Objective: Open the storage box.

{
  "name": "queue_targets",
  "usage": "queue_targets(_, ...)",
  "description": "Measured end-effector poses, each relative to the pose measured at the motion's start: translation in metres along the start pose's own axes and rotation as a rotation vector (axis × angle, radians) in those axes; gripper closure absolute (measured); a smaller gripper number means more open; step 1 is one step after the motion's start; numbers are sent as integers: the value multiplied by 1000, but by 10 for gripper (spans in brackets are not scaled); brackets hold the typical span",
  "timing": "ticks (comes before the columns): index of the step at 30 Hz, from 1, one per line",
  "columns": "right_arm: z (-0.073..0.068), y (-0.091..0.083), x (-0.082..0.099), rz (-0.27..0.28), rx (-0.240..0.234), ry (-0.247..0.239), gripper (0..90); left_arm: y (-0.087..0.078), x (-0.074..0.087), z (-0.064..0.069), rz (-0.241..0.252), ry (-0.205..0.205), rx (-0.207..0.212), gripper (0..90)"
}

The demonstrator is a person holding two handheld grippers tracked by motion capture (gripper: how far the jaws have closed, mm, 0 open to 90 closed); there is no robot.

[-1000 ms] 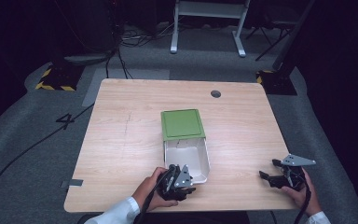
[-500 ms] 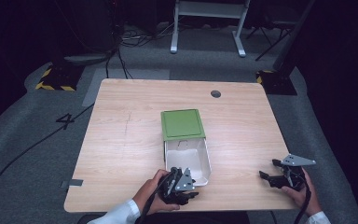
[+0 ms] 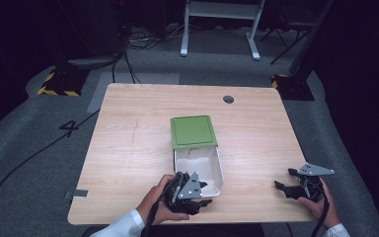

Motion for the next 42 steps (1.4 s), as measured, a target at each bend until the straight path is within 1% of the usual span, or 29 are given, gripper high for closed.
queue_targets(1, 0, 0, 0, 0, 0, 0, 155, 0, 0, 0, 0, 0, 0, 494)
queue_targets(2, 0, 0, 0, 0, 0, 0, 155, -6, -3, -4, 13, 6, -14, 489)
queue_targets(4, 0, 0, 0, 0, 0, 0, 155, -8, -5, -7, 20, 7, -21, 481)
queue_targets(5, 0, 0, 0, 0, 0, 0, 155, -14, -7, -11, 29, 12, -41, 474)
queue_targets(8, 0, 0, 0, 0, 0, 0, 155, -21, -9, -18, 36, 19, -75, 453)
queue_targets(11, 0, 0, 0, 0, 0, 0, 155, -27, -9, -26, 42, 12, -100, 439)
queue_targets(13, 0, 0, 0, 0, 0, 0, 155, -31, -9, -31, 40, 12, -117, 425)
queue_targets(14, 0, 0, 0, 0, 0, 0, 155, -31, -9, -31, 40, 12, -117, 414)
queue_targets(15, 0, 0, 0, 0, 0, 0, 155, -33, -8, -33, 39, 12, -129, 414)
queue_targets(16, 0, 0, 0, 0, 0, 0, 155, -37, -7, -38, 36, 10, -151, 386)
queue_targets(18, 0, 0, 0, 0, 0, 0, 155, -42, -6, -42, 34, 12, -167, 359)
queue_targets(19, 0, 0, 0, 0, 0, 0, 155, -45, -5, -45, 28, 17, -185, 347)
queue_targets(23, 0, 0, 0, 0, 0, 0, 155, -57, -3, -53, 34, 10, -215, 298)
queue_targets(24, 0, 0, 0, 0, 0, 0, 155, -57, -3, -53, 34, 10, -215, 288)
queue_targets(25, 0, 0, 0, 0, 0, 0, 155, -60, -2, -55, 35, 11, -223, 280)
queue_targets(26, 0, 0, 0, 0, 0, 0, 155, -68, 0, -60, 32, 11, -244, 271)
queue_targets(28, 0, 0, 0, 0, 0, 0, 155, -71, 1, -62, 32, 7, -251, 244)
queue_targets(29, 0, 0, 0, 0, 0, 0, 155, -78, 5, -66, 25, 6, -263, 238)
queue_targets(31, 0, 0, 0, 0, 0, 0, 155, -84, 10, -69, 22, 5, -275, 226)
queue_targets(32, 0, 0, 0, 0, 0, 0, 155, -87, 13, -71, 18, 3, -285, 214)
queue_targets(33, 0, 0, 0, 0, 0, 0, 155, -90, 17, -74, 10, 2, -305, 210)
queue_targets(34, 0, 0, 0, 0, 0, 0, 155, -92, 20, -77, 2, 0, -317, 204)
queue_targets(35, 0, 0, 0, 0, 0, 0, 155, -92, 20, -77, 2, 0, -317, 193)
queue_targets(36, 0, 0, 0, 0, 0, 0, 155, -94, 25, -79, -5, -6, -320, 189)
queue_targets(37, 0, 0, 0, 0, 0, 0, 155, -96, 33, -84, -16, -19, -332, 188)
queue_targets(39, 0, 0, 0, 0, 0, 0, 155, -98, 41, -88, -31, -22, -345, 183)
queue_targets(40, 0, 0, 0, 0, 0, 0, 155, -99, 47, -90, -49, -17, -349, 169)
queue_targets(41, 0, 0, 0, 0, 0, 0, 155, -99, 47, -90, -49, -17, -349, 164)
queue_targets(42, 0, 0, 0, 0, 0, 0, 155, -100, 51, -92, -51, -24, -351, 165)
Point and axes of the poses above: each handheld gripper's, and its own axes: y roughly forward along the jaws, x roughly out of its underside, z roughly to its right, the point moved 10 cm from there along y, roughly forward along the jaws, and after that the axes turned 13 degrees about z, right-handed, at the moved point
